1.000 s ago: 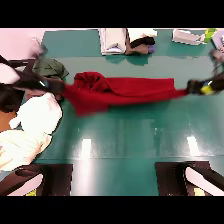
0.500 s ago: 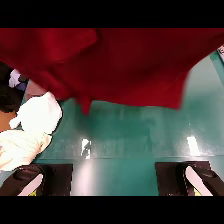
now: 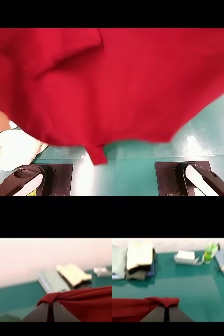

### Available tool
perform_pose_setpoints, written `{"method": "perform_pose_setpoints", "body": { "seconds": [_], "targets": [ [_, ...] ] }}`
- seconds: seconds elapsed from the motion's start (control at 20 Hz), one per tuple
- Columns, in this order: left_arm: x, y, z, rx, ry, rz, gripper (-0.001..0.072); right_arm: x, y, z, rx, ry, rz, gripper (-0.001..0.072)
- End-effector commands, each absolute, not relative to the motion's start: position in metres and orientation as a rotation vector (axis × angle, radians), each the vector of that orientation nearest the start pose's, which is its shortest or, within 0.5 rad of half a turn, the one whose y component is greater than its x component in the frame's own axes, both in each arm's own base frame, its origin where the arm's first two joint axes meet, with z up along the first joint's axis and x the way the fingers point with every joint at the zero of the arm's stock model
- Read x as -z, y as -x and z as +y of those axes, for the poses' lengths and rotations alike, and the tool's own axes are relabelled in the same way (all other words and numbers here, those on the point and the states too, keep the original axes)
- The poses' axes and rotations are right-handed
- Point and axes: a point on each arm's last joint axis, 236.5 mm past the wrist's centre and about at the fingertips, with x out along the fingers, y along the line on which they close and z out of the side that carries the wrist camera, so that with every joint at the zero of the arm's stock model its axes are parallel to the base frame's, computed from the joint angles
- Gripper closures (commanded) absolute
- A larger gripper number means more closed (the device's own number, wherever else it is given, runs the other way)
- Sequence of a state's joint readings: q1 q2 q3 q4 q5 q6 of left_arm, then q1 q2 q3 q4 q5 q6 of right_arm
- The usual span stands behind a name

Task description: Fold the shirts.

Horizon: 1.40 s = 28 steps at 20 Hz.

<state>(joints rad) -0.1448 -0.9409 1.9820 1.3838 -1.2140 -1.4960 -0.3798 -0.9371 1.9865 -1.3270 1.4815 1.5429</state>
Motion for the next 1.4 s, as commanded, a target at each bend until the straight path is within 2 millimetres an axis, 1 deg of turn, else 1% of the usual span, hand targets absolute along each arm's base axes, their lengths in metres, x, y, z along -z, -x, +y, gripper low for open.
{"method": "perform_pose_setpoints", "body": {
  "seconds": [0.0, 0.05, 0.1, 0.15, 0.2, 0.25, 0.3, 0.35, 0.4, 0.45, 0.5, 0.55, 0.65, 0.7, 0.75, 0.85, 0.9, 1.0, 1.1, 1.2, 1.3, 1.35],
  "targets": [
    [-0.321, -0.383, -0.096, 0.306, 0.009, 0.604, 0.0681, -0.322, -0.338, -0.060, 0.087, -0.206, 0.685, 0.0697],
    [-0.274, -0.403, -0.100, 0.306, 0.015, 0.717, 0.0681, -0.287, -0.353, -0.060, 0.070, -0.229, 0.780, 0.0697],
    [-0.225, -0.420, -0.103, 0.300, 0.019, 0.824, 0.0681, -0.246, -0.367, -0.057, 0.051, -0.250, 0.886, 0.0697],
    [-0.184, -0.433, -0.104, 0.292, 0.022, 0.905, 0.0681, -0.207, -0.378, -0.056, 0.046, -0.259, 0.983, 0.0697],
    [-0.149, -0.446, -0.106, 0.286, 0.024, 0.969, 0.0681, -0.165, -0.387, -0.055, 0.047, -0.256, 1.087, 0.0697],
    [-0.115, -0.458, -0.107, 0.279, 0.027, 1.026, 0.0681, -0.129, -0.393, -0.051, 0.040, -0.258, 1.175, 0.0697],
    [-0.087, -0.469, -0.108, 0.273, 0.030, 1.069, 0.0681, -0.095, -0.400, -0.047, 0.033, -0.255, 1.245, 0.0697],
    [-0.065, -0.477, -0.109, 0.269, 0.035, 1.097, 0.0680, -0.070, -0.409, -0.044, 0.028, -0.253, 1.284, 0.0697],
    [-0.047, -0.485, -0.110, 0.264, 0.038, 1.115, 0.0680, -0.049, -0.420, -0.041, 0.021, -0.258, 1.306, 0.0697],
    [-0.036, -0.491, -0.111, 0.261, 0.042, 1.117, 0.0680, -0.036, -0.431, -0.040, 0.018, -0.256, 1.310, 0.0697],
    [-0.028, -0.497, -0.111, 0.257, 0.044, 1.114, 0.0680, -0.027, -0.443, -0.038, 0.013, -0.254, 1.310, 0.0697],
    [-0.026, -0.501, -0.111, 0.254, 0.045, 1.106, 0.0680, -0.023, -0.453, -0.036, 0.006, -0.250, 1.306, 0.0697],
    [-0.031, -0.505, -0.108, 0.249, 0.059, 1.093, 0.0681, -0.029, -0.467, -0.036, -0.001, -0.244, 1.292, 0.0697],
    [-0.034, -0.502, -0.104, 0.247, 0.060, 1.106, 0.0680, -0.035, -0.470, -0.037, -0.004, -0.234, 1.287, 0.0697],
    [-0.034, -0.494, -0.100, 0.245, 0.060, 1.143, 0.0680, -0.040, -0.469, -0.038, -0.004, -0.226, 1.285, 0.0697],
    [-0.024, -0.469, -0.097, 0.263, 0.042, 1.257, 0.0680, -0.041, -0.456, -0.044, 0.010, -0.219, 1.308, 0.0697],
    [-0.017, -0.454, -0.101, 0.298, 0.035, 1.315, 0.0680, -0.036, -0.445, -0.047, 0.025, -0.210, 1.329, 0.0697],
    [0.001, -0.435, -0.105, 0.325, 0.051, 1.391, 0.0681, -0.019, -0.421, -0.047, 0.040, -0.204, 1.373, 0.0697],
    [0.021, -0.421, -0.103, 0.319, 0.056, 1.449, 0.0680, 0.001, -0.400, -0.043, 0.043, -0.215, 1.407, 0.0696],
    [0.040, -0.408, -0.102, 0.311, 0.064, 1.493, 0.0680, 0.020, -0.383, -0.039, 0.043, -0.231, 1.435, 0.0696],
    [0.054, -0.398, -0.101, 0.302, 0.074, 1.524, 0.0680, 0.036, -0.370, -0.032, 0.036, -0.255, 1.465, 0.0695],
    [0.057, -0.395, -0.100, 0.290, 0.087, 1.537, 0.0680, 0.041, -0.366, -0.026, 0.024, -0.281, 1.473, 0.0694]
  ]
}}
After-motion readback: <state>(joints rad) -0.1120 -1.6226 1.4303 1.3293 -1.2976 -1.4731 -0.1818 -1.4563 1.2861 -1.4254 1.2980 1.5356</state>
